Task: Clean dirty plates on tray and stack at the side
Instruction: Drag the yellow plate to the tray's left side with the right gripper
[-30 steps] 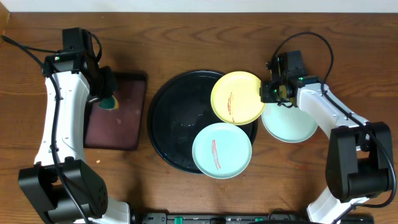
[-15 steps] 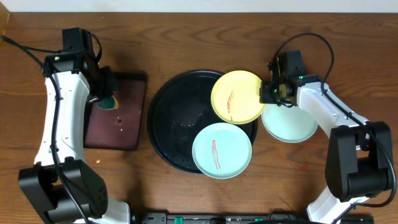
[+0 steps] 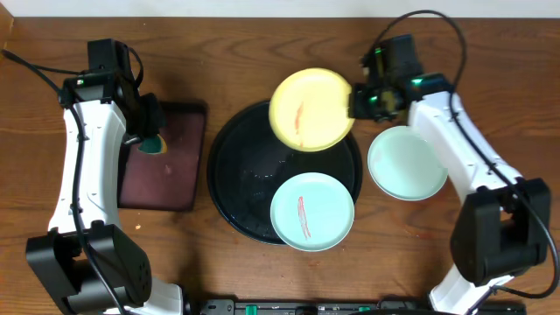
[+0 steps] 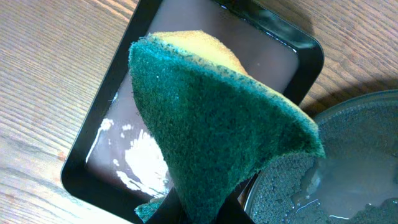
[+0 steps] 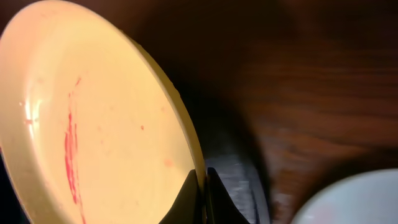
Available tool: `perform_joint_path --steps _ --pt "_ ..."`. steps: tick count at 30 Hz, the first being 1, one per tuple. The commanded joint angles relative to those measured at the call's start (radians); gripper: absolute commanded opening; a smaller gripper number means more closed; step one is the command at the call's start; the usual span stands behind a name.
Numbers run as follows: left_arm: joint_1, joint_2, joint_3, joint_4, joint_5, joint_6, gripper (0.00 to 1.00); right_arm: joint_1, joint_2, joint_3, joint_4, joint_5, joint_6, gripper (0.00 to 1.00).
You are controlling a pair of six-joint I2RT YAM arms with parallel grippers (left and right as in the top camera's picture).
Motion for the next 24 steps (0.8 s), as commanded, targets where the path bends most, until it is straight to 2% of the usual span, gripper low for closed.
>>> perform_joint_path --steps 1,7,15,24 --pt "0.003 0.002 -0.006 -0.002 -0.005 0.017 0.07 0.075 0.04 0.01 0.011 0.004 0.024 0.01" --pt "0.003 0.002 -0.006 -0.002 -0.005 0.017 0.08 0.15 0.121 0.011 0.031 0.016 0.024 0.01" --pt "0.0 0.002 -0.006 -0.007 0.0 0.014 0.08 0.164 0.185 0.012 0.047 -0.045 0.024 0.01" --pt "-0.101 0.002 -0.006 -0.002 -0.001 0.002 0.07 0.173 0.264 0.013 0.102 -0.047 0.033 0.01"
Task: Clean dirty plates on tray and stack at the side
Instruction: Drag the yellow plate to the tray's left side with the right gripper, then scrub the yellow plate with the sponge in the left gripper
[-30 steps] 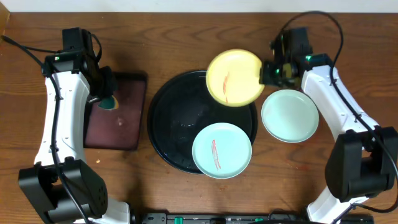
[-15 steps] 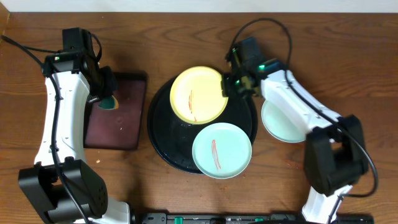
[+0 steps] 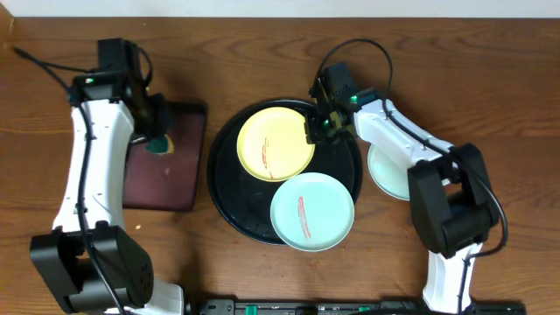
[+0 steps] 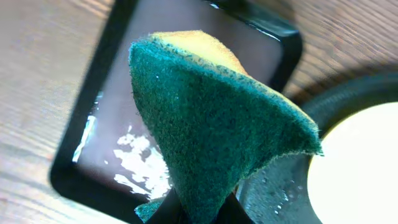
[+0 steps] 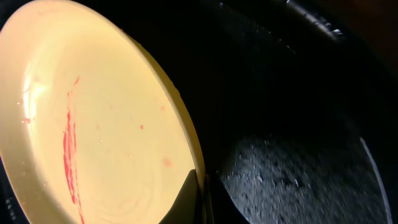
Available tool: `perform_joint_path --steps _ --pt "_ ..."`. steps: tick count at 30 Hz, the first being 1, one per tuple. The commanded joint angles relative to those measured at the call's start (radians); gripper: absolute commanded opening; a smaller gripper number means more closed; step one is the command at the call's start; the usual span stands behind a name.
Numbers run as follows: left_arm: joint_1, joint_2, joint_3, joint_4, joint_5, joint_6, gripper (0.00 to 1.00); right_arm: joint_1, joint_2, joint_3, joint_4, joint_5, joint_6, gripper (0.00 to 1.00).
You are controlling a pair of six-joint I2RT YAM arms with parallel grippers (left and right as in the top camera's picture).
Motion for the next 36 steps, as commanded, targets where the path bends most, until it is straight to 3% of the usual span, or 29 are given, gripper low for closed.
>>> perform_joint_path --steps 1,10,17,21,27,36 --pt "-0.053 0.002 -0.006 0.007 -0.002 -0.004 0.07 0.02 0.043 0.013 0.018 -0.019 0.016 0.01" --pt "-0.211 0.037 -0.006 0.06 -0.001 -0.079 0.08 0.048 0.063 0.013 0.071 0.002 0.015 0.01" --pt "-0.333 0.161 -0.006 0.09 0.104 -0.086 0.08 0.057 0.064 0.013 0.077 0.035 0.014 0.01" --pt "-0.39 0.241 -0.006 0.103 0.095 -0.148 0.07 0.057 0.064 0.013 0.076 0.035 0.014 0.01" --pt "-0.407 0.355 -0.006 0.102 0.095 -0.235 0.08 0.054 0.064 0.013 0.069 0.035 0.014 0.01" --pt "-0.41 0.41 -0.006 0.13 0.142 -0.215 0.08 0.054 0.064 0.012 0.071 0.042 0.014 0.01"
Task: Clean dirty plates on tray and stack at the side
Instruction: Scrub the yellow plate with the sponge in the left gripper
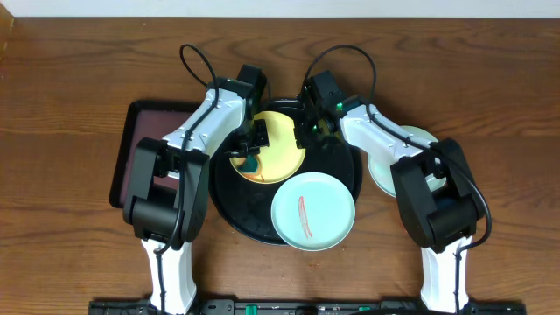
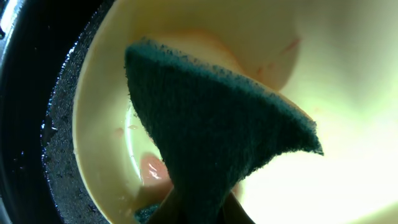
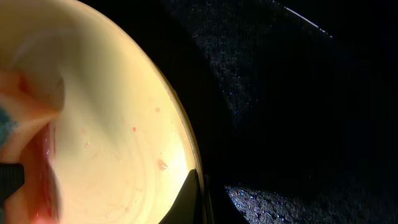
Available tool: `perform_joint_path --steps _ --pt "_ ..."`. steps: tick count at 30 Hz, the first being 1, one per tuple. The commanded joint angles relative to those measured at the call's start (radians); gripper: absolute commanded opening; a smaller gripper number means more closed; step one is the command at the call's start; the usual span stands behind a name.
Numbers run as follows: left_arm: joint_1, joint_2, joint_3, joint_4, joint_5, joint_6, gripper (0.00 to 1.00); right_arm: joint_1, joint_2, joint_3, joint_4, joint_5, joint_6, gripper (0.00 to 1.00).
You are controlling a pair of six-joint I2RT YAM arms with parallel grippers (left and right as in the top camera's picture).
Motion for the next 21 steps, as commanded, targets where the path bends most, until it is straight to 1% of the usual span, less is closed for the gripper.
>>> perform_joint_path --steps 1,3,5,11,12,14,18,20,21 --pt "0.0 0.008 -0.006 0.028 0.105 0.058 0.08 0.006 0.013 0.011 -0.002 0.018 0.01 0.01" --pt "-0.002 0.008 -0.006 0.051 0.211 0.133 0.07 0.005 0.013 0.011 -0.002 0.018 0.01 0.01" --pt "-0.004 0.008 -0.006 0.07 0.274 0.164 0.07 0.005 0.013 0.011 -0.002 0.018 0.01 0.01" --pt "-0.005 0.008 -0.006 0.14 0.256 0.156 0.07 0.006 0.013 0.011 -0.004 0.018 0.01 0.01" --pt "-0.005 0.008 -0.006 0.151 0.221 0.142 0.08 0.006 0.013 0.011 -0.005 0.018 0.01 0.01" --pt "-0.005 0.008 -0.006 0.161 0.105 0.088 0.07 0.006 0.013 0.011 -0.005 0.018 0.01 0.01" --pt "-0.005 0.008 -0.006 0.158 -0.185 -0.01 0.07 0.006 0.013 0.011 -0.004 0.018 0.01 0.01" --pt "-0.005 0.008 -0.006 0.151 -0.265 -0.031 0.07 0.006 0.013 0.011 -0.004 0.018 0.01 0.01" --pt "-0.005 0.008 -0.006 0.147 -0.282 -0.032 0.08 0.006 0.013 0.011 -0.005 0.018 0.01 0.01"
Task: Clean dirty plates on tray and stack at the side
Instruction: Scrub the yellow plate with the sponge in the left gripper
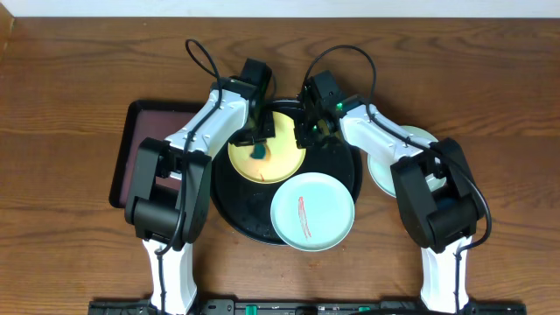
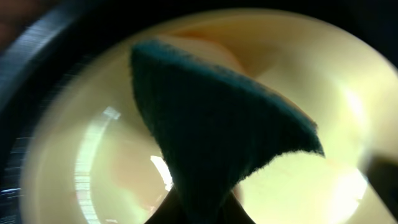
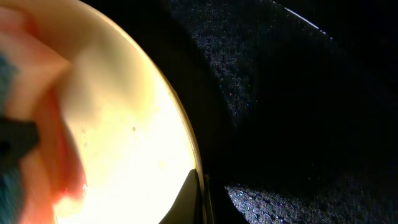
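Observation:
A yellow plate [image 1: 278,157] lies in the round black tray [image 1: 234,206] at its far side. My right gripper [image 1: 307,133] is shut on the plate's right rim [image 3: 186,143]. A green and yellow sponge [image 1: 259,151] is pressed on the plate's face, with my left gripper [image 1: 258,131] shut on it; in the left wrist view the sponge [image 2: 217,137] fills the middle over the plate [image 2: 323,81]. A pale green plate [image 1: 312,211] with a red streak sits at the tray's near right.
Another pale green plate [image 1: 411,175] lies on the table right of the tray, partly under my right arm. A dark rectangular tray [image 1: 131,175] lies at the left. Both arms cross over the black tray's far half.
My left gripper and the sponge have shifted slightly to the right and farther back on the yellow plate. The right gripper still grips the rim in the same place.
First my right gripper held the streaked yellow plate above the black tray's far edge while the left held the sponge over the rectangular tray. Then the plate was down in the black tray. Later the sponge was on the plate, smearing the red, and it still rubs there.

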Available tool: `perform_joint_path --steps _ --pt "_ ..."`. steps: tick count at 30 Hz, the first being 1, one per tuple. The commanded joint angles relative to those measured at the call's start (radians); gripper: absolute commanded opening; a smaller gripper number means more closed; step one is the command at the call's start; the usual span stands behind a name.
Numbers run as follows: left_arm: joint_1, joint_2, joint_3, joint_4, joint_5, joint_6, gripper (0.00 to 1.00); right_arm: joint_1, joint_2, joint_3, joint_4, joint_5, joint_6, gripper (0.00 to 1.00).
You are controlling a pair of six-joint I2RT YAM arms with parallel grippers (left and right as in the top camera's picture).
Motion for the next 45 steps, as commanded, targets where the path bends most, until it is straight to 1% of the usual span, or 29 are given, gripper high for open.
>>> perform_joint_path --steps 1,4,6,10,12,14,17,20,22,25,27,30,32,33,37,40,42,45 --pt "0.011 0.008 -0.006 -0.018 -0.25 -0.054 0.07 0.006 0.013 0.011 -0.002 0.014 0.01 0.01" --pt "0.008 0.008 -0.006 -0.065 -0.227 -0.044 0.07 0.006 0.013 0.011 -0.002 0.014 0.01 0.01" --pt "0.004 0.008 -0.006 -0.104 -0.134 0.033 0.07 0.006 0.013 0.011 -0.002 0.014 0.01 0.01" --pt "-0.005 0.008 -0.006 -0.173 0.155 0.231 0.07 0.006 0.013 0.011 -0.005 0.014 0.01 0.01" --pt "-0.009 0.008 -0.006 -0.19 0.264 0.302 0.07 0.006 0.013 0.011 -0.006 0.014 0.01 0.01" --pt "-0.011 0.008 -0.006 -0.19 0.321 0.327 0.08 0.006 0.013 0.011 -0.008 0.014 0.01 0.01" --pt "-0.011 0.008 -0.006 -0.151 0.323 0.326 0.07 0.006 0.013 0.011 -0.009 0.014 0.01 0.01" --pt "-0.009 0.008 -0.006 -0.076 0.317 0.325 0.08 0.006 0.013 0.011 -0.01 0.014 0.01 0.01" --pt "-0.009 0.008 -0.006 -0.016 0.264 0.309 0.07 0.006 0.013 0.011 -0.009 0.014 0.01 0.01" --pt "-0.009 0.008 -0.006 0.049 0.132 0.264 0.07 0.006 0.013 0.011 -0.008 0.014 0.01 0.01" --pt "-0.009 0.008 -0.006 0.069 -0.009 0.19 0.07 0.006 0.013 0.011 -0.009 0.014 0.01 0.01" --pt "-0.009 0.008 -0.006 0.048 -0.249 0.061 0.07 0.006 0.013 0.011 -0.009 0.014 0.01 0.01" --pt "-0.009 0.008 -0.006 0.006 -0.351 -0.007 0.07 0.006 0.013 0.011 -0.009 0.014 0.01 0.01" --pt "-0.009 0.008 -0.006 -0.019 -0.374 -0.026 0.08 0.006 0.013 0.011 -0.009 0.014 0.01 0.01" --pt "-0.012 0.008 -0.006 -0.128 -0.373 -0.031 0.07 0.006 0.013 0.011 -0.009 0.014 0.01 0.01" --pt "-0.016 0.008 -0.006 -0.224 -0.327 -0.027 0.07 0.006 0.013 0.011 -0.009 0.014 0.01 0.01" --pt "-0.016 0.008 -0.006 -0.27 -0.25 0.027 0.08 0.006 0.013 0.011 -0.01 0.014 0.01 0.01" --pt "-0.016 0.008 -0.006 -0.304 -0.088 0.158 0.08 0.006 0.013 0.011 -0.013 0.014 0.01 0.01"
